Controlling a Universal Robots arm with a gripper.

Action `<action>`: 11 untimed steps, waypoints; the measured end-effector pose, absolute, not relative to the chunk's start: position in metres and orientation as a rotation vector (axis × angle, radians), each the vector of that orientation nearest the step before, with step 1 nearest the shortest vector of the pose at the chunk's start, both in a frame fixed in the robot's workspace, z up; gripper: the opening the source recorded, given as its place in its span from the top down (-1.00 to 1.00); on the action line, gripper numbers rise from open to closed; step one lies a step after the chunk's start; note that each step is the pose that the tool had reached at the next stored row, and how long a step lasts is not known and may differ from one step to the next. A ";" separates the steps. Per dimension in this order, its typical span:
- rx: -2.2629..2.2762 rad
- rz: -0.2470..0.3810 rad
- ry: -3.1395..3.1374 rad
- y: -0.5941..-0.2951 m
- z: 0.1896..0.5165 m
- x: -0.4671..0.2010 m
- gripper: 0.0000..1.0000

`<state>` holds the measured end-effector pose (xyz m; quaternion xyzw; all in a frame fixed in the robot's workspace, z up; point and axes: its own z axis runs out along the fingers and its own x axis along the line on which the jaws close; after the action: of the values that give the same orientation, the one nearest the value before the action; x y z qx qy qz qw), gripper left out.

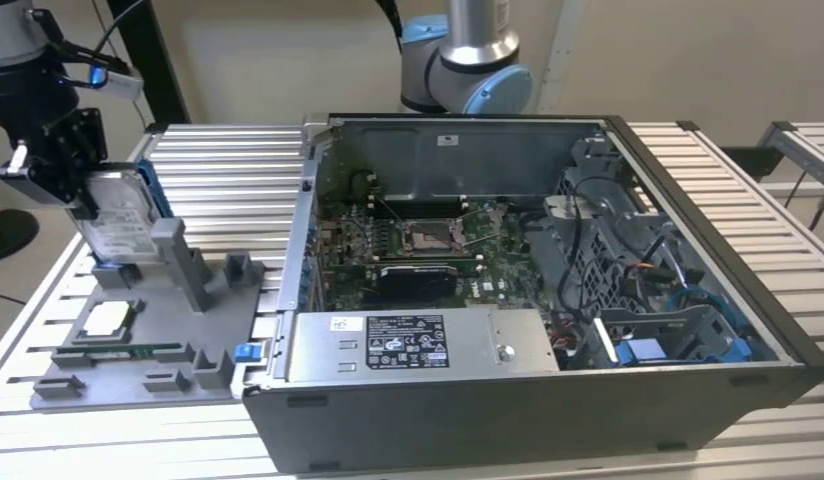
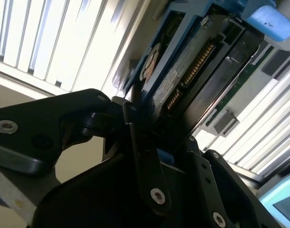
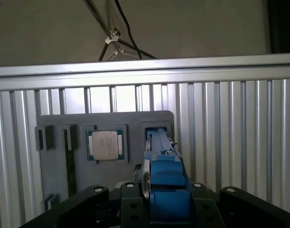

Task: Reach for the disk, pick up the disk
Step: 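Pick up the disk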

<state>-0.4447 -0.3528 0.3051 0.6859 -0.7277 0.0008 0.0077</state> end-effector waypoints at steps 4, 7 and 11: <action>2.144 0.002 -2.275 -0.353 0.313 -0.445 1.00; 2.144 0.002 -2.275 -0.353 0.319 -0.445 1.00; 2.144 0.002 -2.275 -0.353 0.328 -0.445 1.00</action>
<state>-0.4447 -0.3528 0.3278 0.6859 -0.7277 0.0008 0.0077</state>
